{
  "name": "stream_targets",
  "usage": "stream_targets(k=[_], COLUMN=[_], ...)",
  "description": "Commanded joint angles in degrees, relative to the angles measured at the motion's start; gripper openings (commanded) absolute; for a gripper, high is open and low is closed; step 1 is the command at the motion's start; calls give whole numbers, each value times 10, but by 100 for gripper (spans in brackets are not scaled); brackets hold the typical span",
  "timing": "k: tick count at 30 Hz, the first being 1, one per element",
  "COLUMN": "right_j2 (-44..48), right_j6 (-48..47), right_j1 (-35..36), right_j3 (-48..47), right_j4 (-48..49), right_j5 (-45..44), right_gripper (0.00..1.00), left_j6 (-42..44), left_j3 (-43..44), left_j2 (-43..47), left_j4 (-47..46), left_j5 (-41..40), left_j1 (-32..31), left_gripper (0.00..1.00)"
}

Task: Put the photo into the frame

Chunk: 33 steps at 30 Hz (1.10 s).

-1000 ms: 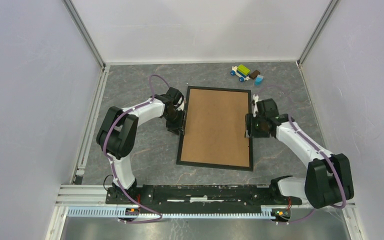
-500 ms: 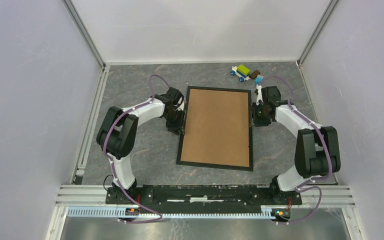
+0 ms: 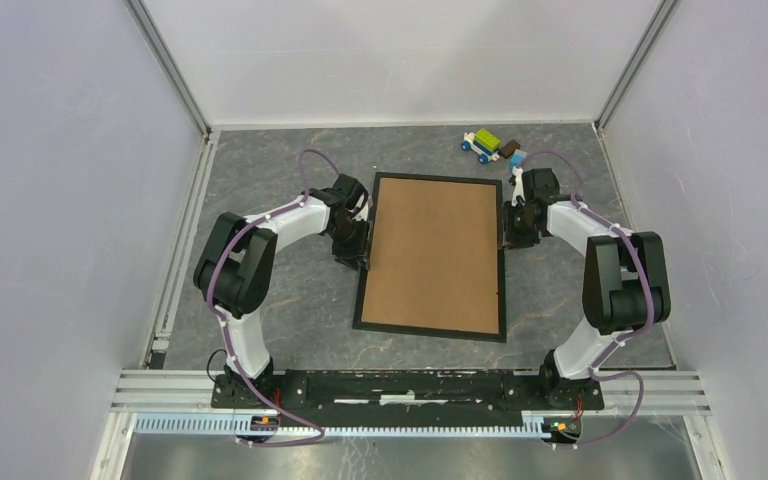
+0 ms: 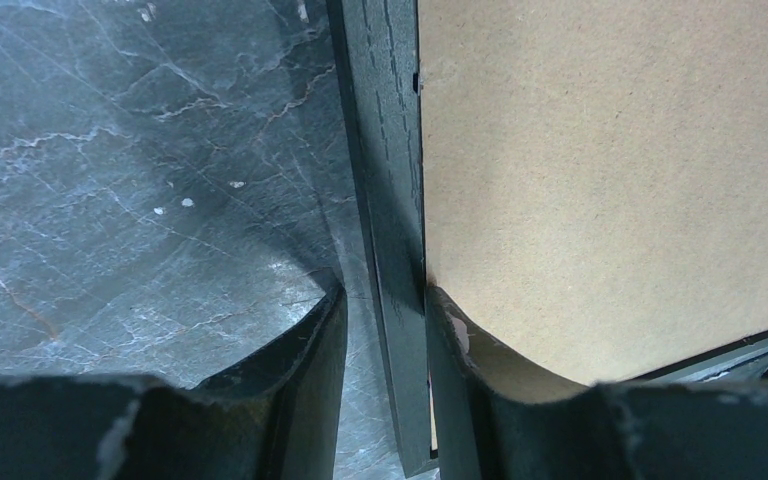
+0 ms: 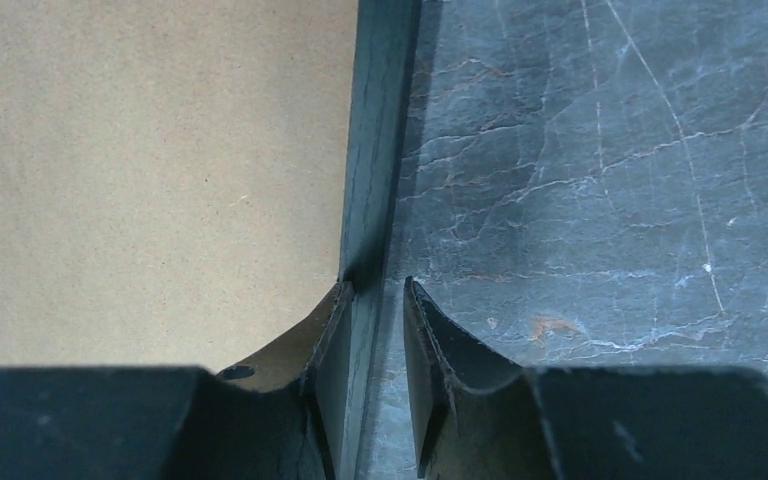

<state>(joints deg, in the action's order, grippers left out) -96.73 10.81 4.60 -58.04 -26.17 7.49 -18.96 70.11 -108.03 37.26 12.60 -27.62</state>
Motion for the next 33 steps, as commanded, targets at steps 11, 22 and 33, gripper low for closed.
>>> stream_targets(k=[11, 22, 33], right_j2=[-14, 6, 18], right_j6=[0, 5, 1], right_j1=[-11, -17, -23], right_j3=[2, 25, 23], right_j4=[32, 29, 16], right_j5=[32, 10, 36], right_gripper=[30, 31, 30], left_j6=[39, 39, 39], left_j3=[-22, -21, -21], left_j2=[-49, -50, -52], left_j4=[23, 23, 23], left_j5=[-8, -6, -7], left_j1=[-21, -21, -22], left_gripper=[41, 40, 40])
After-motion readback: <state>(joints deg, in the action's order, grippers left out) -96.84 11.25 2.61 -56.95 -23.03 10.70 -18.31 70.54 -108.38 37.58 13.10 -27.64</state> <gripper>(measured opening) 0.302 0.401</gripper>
